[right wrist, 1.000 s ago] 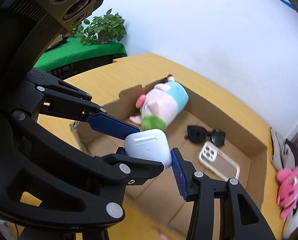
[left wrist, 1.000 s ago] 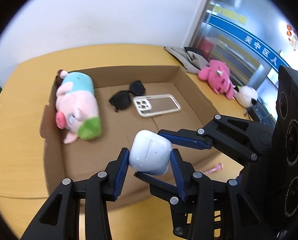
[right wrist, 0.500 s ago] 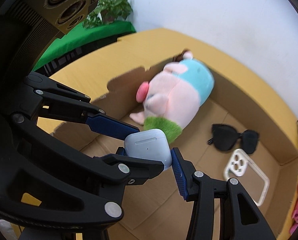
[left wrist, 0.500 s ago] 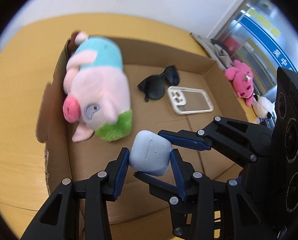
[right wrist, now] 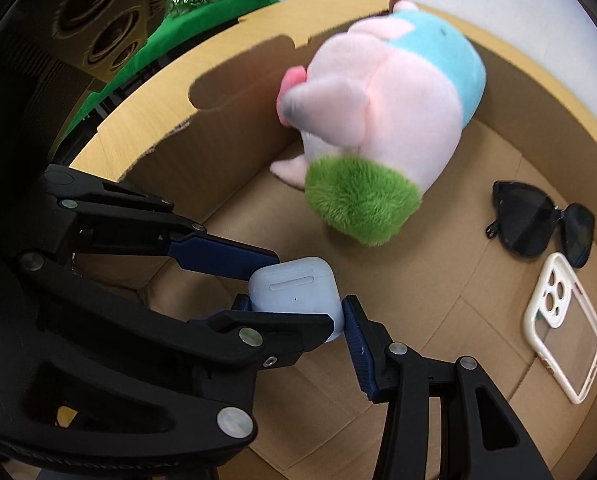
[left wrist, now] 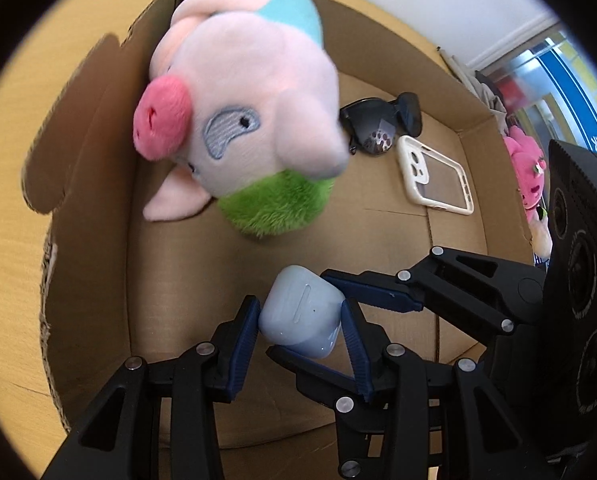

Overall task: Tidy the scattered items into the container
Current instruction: 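Lift the earbud case with both grippers and lower it into the box, then open both grippers to release the earbud case beside the plush toy, then withdraw both grippers and move them toward the pink glitter pen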

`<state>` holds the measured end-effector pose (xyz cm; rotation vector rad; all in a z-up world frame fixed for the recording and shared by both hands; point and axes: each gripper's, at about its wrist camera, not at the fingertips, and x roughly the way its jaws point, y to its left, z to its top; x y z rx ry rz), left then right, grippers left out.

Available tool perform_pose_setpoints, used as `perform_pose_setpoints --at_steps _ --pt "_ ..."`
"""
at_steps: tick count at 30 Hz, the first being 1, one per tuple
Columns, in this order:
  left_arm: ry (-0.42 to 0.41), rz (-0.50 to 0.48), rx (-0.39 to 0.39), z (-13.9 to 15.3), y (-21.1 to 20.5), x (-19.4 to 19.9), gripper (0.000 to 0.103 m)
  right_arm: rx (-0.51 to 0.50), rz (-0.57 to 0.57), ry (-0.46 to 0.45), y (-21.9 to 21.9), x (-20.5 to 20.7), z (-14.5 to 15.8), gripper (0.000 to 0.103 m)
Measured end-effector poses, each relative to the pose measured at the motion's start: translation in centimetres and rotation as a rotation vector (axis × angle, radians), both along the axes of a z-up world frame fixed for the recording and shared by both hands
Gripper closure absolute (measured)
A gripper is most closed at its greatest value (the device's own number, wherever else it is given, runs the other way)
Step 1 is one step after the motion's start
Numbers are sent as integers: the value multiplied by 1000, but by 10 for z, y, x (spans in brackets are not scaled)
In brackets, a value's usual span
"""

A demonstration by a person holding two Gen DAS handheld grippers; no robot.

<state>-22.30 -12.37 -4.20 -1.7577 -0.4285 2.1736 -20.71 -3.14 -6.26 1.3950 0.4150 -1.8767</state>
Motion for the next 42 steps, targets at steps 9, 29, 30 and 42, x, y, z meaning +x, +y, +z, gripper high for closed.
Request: perform_pose_setpoints --at_steps 9,29,30,42 --pt "-26 20 12 -8 -6 0 64 21 1 -58 -1 -4 -3 54" --pt "98 50 -110 21 -17 18 59 -32 -37 25 23 19 36 30" --pt "135 48 -134 29 -15 22 59 -45 -45 37 29 24 42 27" --pt "660 120 -328 120 46 117 25 -250 -277 384 137 131 122 0"
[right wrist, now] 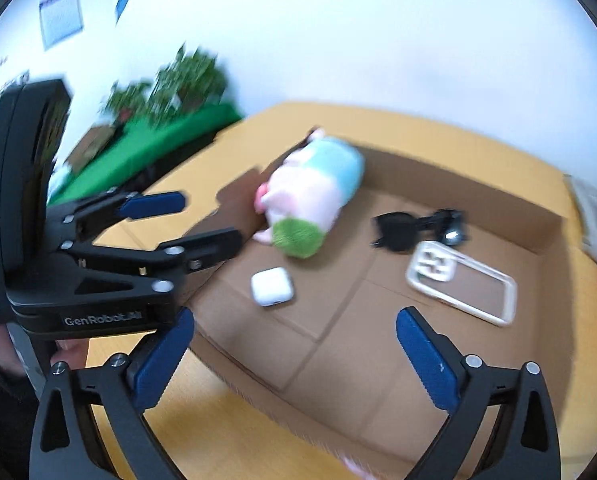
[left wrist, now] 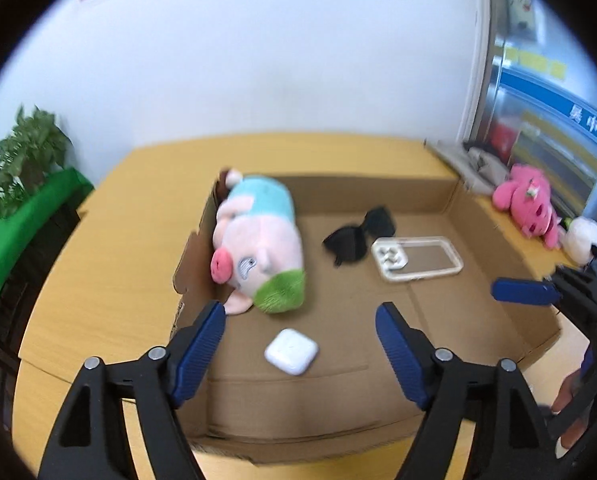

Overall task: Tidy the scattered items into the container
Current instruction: 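Withdraw both grippers and move them toward the pink glitter pen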

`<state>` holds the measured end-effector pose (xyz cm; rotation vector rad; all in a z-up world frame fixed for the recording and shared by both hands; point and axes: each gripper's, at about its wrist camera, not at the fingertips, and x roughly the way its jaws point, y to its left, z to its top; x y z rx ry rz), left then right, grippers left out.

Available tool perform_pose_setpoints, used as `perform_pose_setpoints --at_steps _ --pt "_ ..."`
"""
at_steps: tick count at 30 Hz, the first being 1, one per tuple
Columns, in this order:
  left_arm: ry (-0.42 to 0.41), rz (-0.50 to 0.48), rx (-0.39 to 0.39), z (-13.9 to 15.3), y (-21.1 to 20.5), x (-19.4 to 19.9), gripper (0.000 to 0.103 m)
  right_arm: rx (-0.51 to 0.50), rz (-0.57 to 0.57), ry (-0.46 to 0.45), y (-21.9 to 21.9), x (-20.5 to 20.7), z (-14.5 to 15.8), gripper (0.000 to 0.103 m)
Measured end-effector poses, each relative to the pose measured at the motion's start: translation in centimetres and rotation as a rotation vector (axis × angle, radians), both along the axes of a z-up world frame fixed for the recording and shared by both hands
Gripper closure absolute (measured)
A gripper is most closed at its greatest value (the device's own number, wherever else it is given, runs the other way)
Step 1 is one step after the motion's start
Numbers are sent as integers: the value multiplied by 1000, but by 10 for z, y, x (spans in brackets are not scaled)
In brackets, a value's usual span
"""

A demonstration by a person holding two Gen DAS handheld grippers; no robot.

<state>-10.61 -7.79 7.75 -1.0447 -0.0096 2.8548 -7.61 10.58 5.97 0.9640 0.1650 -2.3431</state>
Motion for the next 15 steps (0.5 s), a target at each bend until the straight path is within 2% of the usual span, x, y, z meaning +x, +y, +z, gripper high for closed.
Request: perform_pose_setpoints --at_steps 4,9,15 --pt "41 -27 27 -3 25 31 25 43 -118 63 28 23 3 0" --pt "70 -28 -9 -12 43 57 25 76 -218 69 53 30 -15 0" --pt "53 -4 -8 -20 42 65 25 68 -268 71 57 36 -24 0"
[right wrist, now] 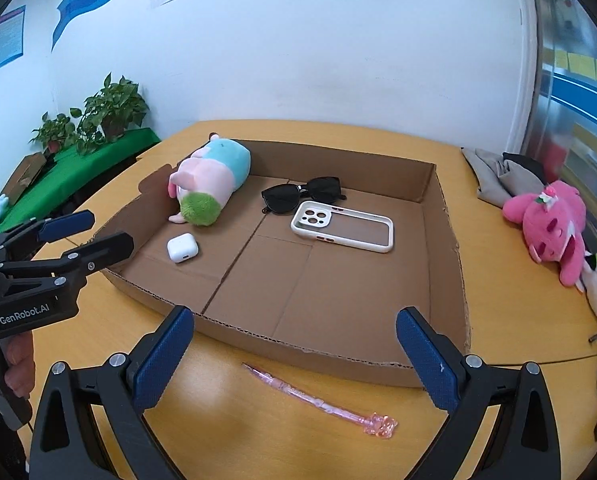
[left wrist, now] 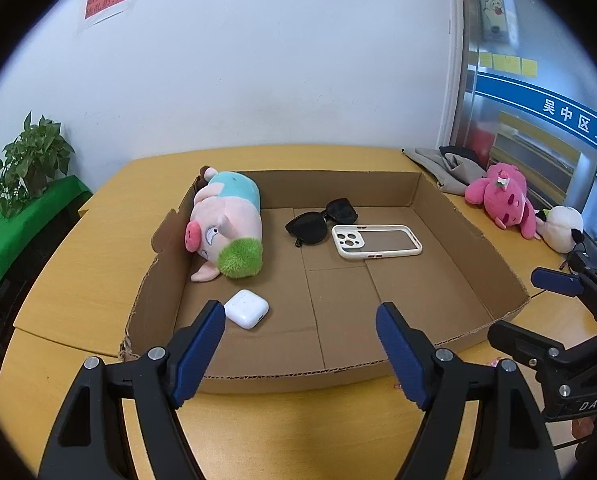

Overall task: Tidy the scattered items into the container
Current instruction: 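Withdraw both grippers and move them toward the pink glitter pen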

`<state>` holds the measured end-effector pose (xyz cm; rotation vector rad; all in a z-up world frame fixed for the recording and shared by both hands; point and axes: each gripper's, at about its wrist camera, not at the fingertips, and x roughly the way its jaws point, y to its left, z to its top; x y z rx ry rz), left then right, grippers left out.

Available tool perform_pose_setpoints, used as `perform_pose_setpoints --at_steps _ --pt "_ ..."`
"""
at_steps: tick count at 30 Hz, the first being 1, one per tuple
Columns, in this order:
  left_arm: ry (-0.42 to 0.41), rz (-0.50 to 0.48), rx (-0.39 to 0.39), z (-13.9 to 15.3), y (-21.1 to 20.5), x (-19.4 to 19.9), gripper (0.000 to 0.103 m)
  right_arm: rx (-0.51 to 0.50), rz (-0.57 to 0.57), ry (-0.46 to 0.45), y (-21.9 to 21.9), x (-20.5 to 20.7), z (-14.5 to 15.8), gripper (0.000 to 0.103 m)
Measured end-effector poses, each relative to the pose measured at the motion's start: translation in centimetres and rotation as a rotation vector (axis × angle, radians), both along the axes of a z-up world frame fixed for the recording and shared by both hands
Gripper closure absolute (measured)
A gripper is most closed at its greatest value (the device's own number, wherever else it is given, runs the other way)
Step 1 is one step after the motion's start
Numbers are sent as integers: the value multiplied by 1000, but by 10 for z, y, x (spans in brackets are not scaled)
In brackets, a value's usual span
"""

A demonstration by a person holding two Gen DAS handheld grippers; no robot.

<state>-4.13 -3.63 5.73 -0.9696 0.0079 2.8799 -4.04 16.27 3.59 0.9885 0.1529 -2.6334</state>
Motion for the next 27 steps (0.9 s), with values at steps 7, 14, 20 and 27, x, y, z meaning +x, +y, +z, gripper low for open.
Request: perform_pose_setpoints --at_steps 7,14,20,27 --pt "-20 2 6 -6 -2 3 25 16 -4 -2 -1 7 -4 0" --pt "-32 -9 9 -9 2 4 25 10 -14 4 2 10 -4 0" --pt "-35 -9 10 -8 3 5 25 11 -18 4 4 13 -4 0" --pt "-43 -12 11 -11 5 7 25 8 -10 2 4 17 -5 0"
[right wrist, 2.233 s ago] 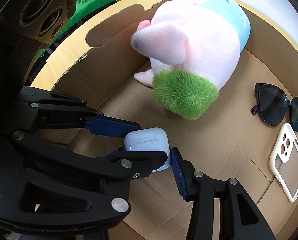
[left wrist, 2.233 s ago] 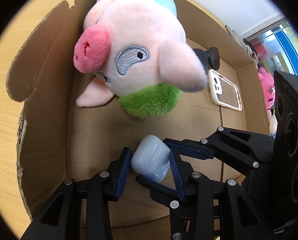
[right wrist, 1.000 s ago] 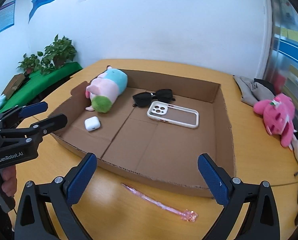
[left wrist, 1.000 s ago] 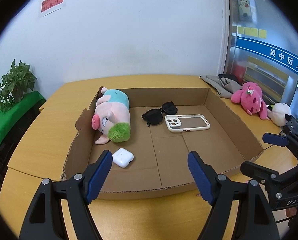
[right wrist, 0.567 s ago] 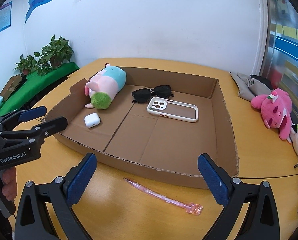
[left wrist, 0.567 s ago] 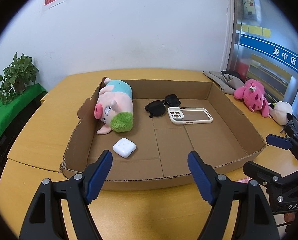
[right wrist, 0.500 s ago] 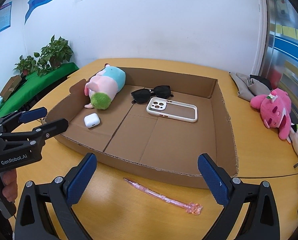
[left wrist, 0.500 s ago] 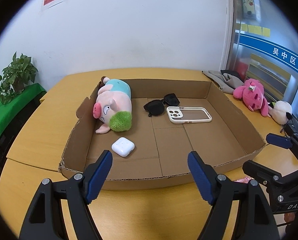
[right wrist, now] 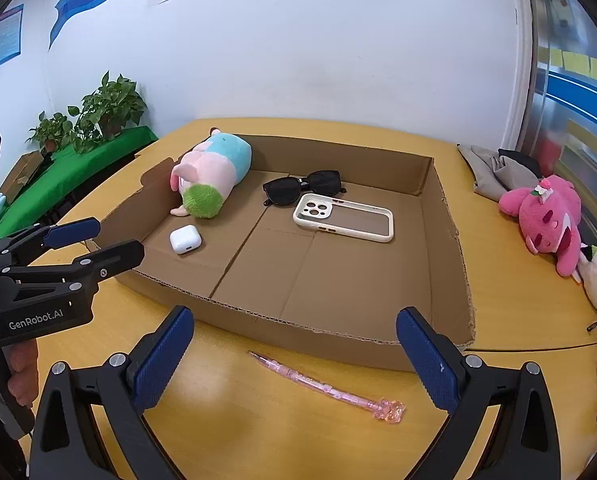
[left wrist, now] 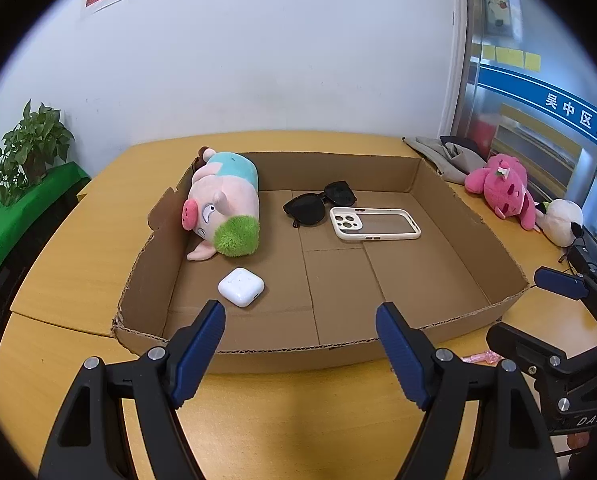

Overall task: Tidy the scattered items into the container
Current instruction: 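Withdraw both grippers and move them toward the pink glitter pen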

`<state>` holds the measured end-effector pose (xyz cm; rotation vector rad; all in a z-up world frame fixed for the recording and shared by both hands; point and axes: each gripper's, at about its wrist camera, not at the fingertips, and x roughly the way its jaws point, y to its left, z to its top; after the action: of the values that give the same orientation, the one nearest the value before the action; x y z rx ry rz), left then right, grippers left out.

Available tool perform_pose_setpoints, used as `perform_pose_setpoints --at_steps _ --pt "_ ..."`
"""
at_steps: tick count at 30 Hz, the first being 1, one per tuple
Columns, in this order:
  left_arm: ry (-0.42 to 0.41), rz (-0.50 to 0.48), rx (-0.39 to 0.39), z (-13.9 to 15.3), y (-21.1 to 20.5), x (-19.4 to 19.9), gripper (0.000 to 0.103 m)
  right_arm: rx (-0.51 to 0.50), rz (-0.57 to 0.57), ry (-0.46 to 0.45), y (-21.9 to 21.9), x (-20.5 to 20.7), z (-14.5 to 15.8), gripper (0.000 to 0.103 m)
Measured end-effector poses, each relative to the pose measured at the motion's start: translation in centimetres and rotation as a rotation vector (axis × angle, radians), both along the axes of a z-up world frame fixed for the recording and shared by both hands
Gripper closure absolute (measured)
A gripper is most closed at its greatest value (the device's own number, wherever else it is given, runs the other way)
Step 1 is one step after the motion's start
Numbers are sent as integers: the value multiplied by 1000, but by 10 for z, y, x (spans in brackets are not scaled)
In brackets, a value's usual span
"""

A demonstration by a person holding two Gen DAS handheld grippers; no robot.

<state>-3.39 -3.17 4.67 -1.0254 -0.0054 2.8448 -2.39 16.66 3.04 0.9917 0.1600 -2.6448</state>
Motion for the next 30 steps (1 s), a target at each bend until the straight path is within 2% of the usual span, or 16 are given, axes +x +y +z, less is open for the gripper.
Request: perform_pose_setpoints --at_steps 16,20,27,30 --pt "-19 0 3 -5 0 0 25 -17 3 4 3 4 -2 0" --pt "-38 -6 13 -10 -2 0 25 -49 -2 10 14 4 -4 0" --pt "-112 -38 69 -28 -2 -1 25 4 -9 -50 59 5 -40 0" --pt "-145 -55 89 -38 2 -1 25 37 6 -112 76 2 -65 1"
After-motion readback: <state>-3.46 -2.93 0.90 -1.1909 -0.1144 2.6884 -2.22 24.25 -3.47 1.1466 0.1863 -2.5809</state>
